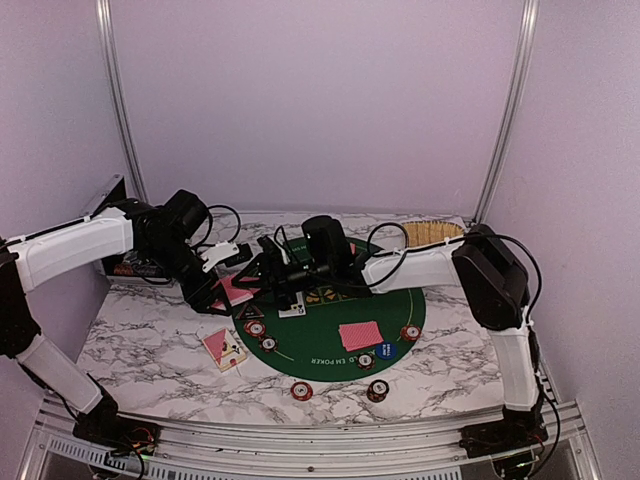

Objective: Distribute texas hold em gaming equipment

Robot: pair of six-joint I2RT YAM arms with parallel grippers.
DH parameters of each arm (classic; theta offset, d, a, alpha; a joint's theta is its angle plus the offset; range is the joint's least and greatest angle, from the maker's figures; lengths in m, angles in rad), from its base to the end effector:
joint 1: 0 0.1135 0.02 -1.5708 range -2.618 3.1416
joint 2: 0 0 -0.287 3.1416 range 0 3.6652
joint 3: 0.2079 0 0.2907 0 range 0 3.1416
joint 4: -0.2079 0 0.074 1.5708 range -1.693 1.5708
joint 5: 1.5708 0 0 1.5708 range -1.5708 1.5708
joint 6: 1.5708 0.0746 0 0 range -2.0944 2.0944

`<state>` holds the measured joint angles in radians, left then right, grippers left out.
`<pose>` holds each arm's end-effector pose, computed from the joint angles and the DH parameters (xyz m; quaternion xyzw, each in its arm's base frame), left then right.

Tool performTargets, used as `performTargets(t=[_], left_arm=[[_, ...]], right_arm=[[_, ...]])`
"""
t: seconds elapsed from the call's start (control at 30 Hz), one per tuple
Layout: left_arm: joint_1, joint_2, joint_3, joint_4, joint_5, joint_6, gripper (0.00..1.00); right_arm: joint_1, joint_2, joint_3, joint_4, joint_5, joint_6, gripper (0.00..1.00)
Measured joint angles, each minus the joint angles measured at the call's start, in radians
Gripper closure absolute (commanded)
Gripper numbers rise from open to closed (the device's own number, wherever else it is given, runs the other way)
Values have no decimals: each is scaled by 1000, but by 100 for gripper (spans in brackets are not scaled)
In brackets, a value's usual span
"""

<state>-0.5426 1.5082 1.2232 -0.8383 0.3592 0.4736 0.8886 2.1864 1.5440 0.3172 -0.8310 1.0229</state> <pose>0.2897 -0.2053 0.2479 0.5014 0.8189 -0.1816 0.2122 0.3148 0.4750 0.1857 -0.1851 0.7573 0.6251 0.0402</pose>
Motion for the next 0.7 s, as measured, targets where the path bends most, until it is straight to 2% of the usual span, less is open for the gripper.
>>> performTargets(t=[0.33,0.7], left_arm=[[-5,-6,5,0,0,0,100],[-6,-6,5,0,0,1,100]], right_arm=[[1,53,7,34,-6,48,7],[4,117,45,154,-33,159,7]])
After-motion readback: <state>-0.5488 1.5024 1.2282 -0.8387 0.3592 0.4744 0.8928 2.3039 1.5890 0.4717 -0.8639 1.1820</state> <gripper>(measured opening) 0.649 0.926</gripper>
